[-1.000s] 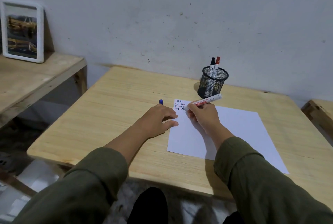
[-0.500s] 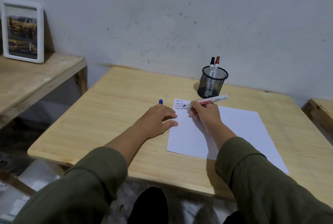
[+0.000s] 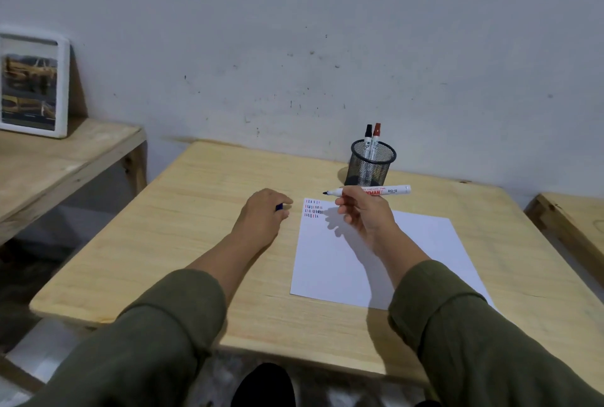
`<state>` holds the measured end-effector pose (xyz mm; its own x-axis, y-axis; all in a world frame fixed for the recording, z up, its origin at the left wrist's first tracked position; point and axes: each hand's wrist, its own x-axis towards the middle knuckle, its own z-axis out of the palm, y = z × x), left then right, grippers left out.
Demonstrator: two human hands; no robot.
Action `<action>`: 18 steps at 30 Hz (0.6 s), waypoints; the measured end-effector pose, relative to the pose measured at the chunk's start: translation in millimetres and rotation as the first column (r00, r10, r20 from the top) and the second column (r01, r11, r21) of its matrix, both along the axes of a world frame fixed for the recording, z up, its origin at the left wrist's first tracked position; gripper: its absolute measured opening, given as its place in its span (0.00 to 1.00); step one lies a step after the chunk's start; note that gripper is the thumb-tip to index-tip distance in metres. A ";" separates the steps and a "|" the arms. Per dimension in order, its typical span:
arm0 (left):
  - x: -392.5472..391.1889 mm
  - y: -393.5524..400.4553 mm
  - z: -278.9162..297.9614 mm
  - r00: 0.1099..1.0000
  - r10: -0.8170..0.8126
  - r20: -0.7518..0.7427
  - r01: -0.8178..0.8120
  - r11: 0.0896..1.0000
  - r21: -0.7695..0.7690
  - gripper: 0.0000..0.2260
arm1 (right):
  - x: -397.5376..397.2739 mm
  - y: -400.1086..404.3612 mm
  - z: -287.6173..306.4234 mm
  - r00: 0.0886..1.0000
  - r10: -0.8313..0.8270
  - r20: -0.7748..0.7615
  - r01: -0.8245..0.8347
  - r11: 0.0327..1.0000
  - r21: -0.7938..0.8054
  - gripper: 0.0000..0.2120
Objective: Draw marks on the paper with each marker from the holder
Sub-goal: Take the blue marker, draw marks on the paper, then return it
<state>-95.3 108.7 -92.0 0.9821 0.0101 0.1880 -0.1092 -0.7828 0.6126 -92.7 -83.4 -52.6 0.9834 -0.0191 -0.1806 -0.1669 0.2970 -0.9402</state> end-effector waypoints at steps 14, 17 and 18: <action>-16.2 -50.7 46.0 0.999 0.047 -0.017 -0.039 0.523 -0.851 0.10 | -8.9 -10.6 25.1 0.996 0.042 0.077 -0.047 0.997 0.056 0.07; -17.3 -56.5 49.2 1.000 0.012 -0.005 -0.011 0.521 -0.854 0.09 | -8.7 -12.9 26.7 0.996 0.037 0.086 -0.040 0.998 0.043 0.14; -17.1 -57.6 50.2 1.000 0.006 -0.008 -0.010 0.516 -0.856 0.09 | -8.6 -13.9 27.0 0.995 0.037 0.088 -0.041 0.998 0.040 0.15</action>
<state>-112.4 51.2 -41.8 0.9817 0.1725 0.0806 -0.1021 0.1198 0.9875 -101.3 -97.2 -25.6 0.9953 0.0251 -0.0936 -0.0967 0.3315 -0.9385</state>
